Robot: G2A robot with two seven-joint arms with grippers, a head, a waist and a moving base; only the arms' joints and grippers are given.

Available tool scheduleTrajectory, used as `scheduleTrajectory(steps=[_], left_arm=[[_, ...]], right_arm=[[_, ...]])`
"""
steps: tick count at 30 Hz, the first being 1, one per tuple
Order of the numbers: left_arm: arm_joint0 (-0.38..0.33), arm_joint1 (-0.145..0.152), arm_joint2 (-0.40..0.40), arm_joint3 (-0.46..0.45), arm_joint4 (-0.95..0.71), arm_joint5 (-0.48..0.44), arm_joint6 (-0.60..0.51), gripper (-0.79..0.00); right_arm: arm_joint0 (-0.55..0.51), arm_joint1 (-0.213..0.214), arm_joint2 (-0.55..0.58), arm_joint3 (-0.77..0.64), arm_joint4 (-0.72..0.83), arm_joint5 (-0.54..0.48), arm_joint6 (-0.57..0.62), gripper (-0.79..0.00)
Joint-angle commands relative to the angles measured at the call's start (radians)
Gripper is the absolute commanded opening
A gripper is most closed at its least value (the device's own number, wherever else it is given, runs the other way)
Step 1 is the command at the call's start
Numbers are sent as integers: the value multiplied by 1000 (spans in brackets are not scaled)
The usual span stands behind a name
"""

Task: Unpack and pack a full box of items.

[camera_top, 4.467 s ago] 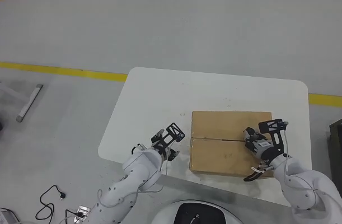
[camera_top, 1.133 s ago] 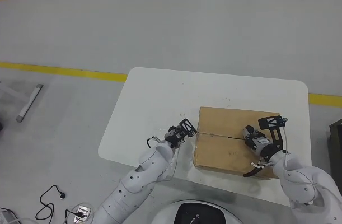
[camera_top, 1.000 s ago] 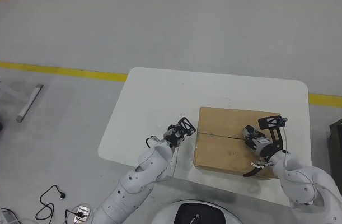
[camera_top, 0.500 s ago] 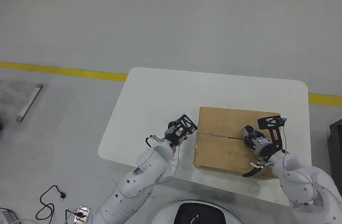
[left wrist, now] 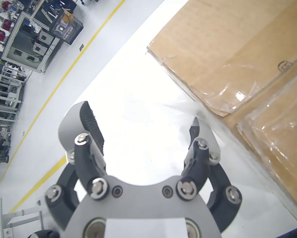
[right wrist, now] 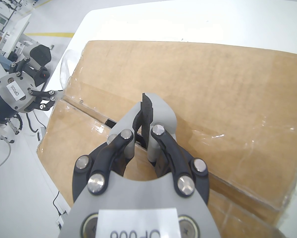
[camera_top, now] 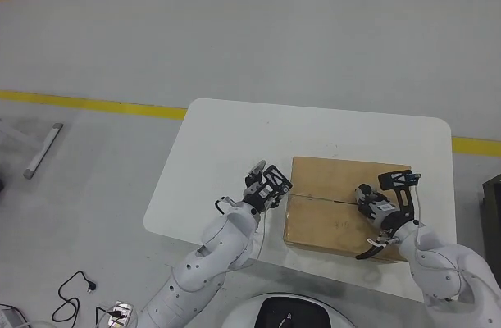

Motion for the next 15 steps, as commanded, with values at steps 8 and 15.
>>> scheduleTrajectory(steps=[8,15], left_arm=[[-28,-14,-9,24,-56,84,12,-271],[-38,-19,-12,-6,-102,50,27,-228]], right_arm=[[-7,0,3,-9,-4,-1,5,-785],[-11,-1,7,-13,-7,2,6,-785]])
